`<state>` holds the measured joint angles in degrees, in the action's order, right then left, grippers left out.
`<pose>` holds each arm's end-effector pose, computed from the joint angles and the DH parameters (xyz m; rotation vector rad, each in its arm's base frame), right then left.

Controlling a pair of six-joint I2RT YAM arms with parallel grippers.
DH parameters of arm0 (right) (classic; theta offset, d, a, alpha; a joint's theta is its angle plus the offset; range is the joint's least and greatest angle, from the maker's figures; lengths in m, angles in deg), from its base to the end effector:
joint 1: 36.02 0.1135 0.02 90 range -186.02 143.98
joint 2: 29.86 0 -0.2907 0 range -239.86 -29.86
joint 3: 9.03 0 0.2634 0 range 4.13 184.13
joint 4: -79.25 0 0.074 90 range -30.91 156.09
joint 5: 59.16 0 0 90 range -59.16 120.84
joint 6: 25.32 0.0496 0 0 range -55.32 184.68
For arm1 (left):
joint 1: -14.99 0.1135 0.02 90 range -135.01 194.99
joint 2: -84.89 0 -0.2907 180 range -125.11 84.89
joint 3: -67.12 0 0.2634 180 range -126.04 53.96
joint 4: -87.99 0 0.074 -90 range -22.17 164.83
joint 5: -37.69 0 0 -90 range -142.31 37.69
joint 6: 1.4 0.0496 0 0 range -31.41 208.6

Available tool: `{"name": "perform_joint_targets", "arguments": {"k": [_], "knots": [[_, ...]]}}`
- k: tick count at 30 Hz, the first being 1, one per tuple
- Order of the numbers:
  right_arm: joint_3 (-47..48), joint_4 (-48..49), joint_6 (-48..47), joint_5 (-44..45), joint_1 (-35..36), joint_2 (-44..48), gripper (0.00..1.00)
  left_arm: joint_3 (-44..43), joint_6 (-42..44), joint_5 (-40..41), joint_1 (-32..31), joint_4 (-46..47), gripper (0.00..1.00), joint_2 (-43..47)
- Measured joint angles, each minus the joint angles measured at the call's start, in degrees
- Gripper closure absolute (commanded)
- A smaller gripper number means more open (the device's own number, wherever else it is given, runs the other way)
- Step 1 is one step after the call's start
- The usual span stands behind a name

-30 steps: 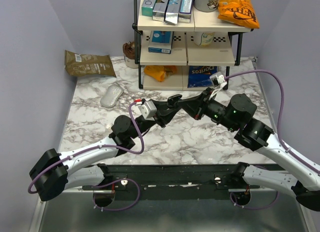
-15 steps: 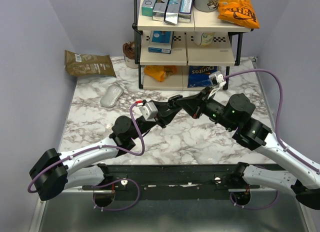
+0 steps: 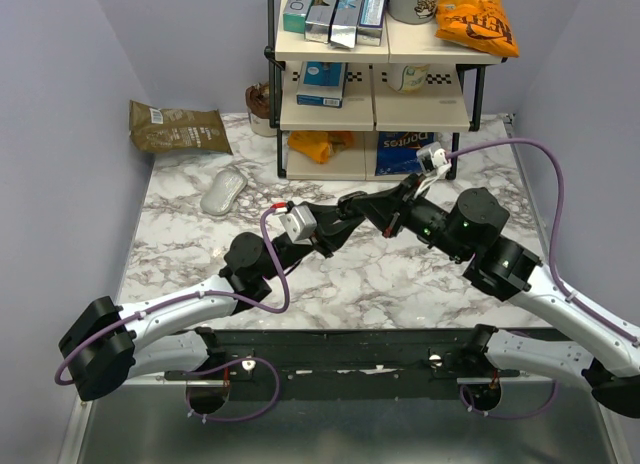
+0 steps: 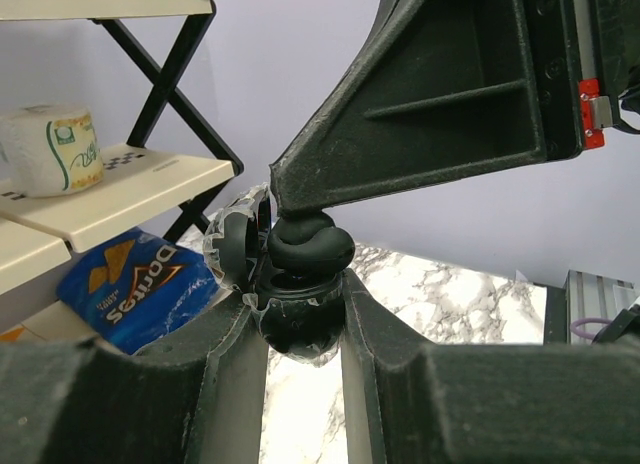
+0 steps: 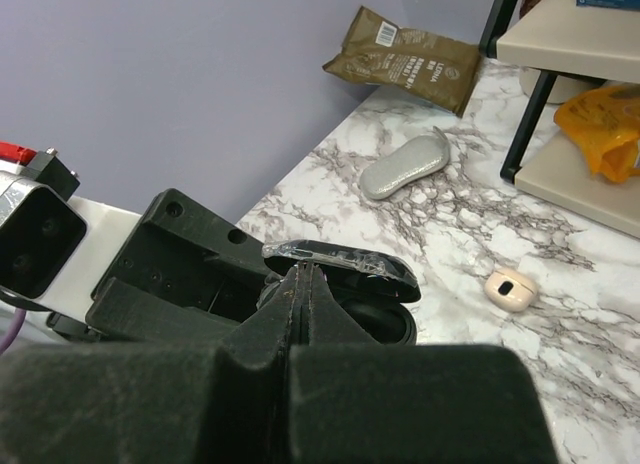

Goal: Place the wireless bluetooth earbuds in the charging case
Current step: Place the earbud in the charging case.

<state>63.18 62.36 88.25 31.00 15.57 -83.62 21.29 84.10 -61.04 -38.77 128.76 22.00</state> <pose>0.1378 0.1735 0.4347 -0.3943 1.5898 1.0247 0.1429 -0.2077 0.3445 0.6329 1.0411 -0.9828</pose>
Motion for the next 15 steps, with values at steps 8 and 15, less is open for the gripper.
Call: {"name": "perform_joint_targets", "arguments": {"k": [8,15], "knots": [[-0.13,0.13,-1.03,-0.02,0.55,0.74,0.99,0.0,-0.02,0.31,0.0,0.0,1.0,0.44],[-0.13,0.07,-1.11,0.04,0.59,0.76,0.89,0.0,-0.04,0.35,0.0,0.0,1.0,0.48]]}}
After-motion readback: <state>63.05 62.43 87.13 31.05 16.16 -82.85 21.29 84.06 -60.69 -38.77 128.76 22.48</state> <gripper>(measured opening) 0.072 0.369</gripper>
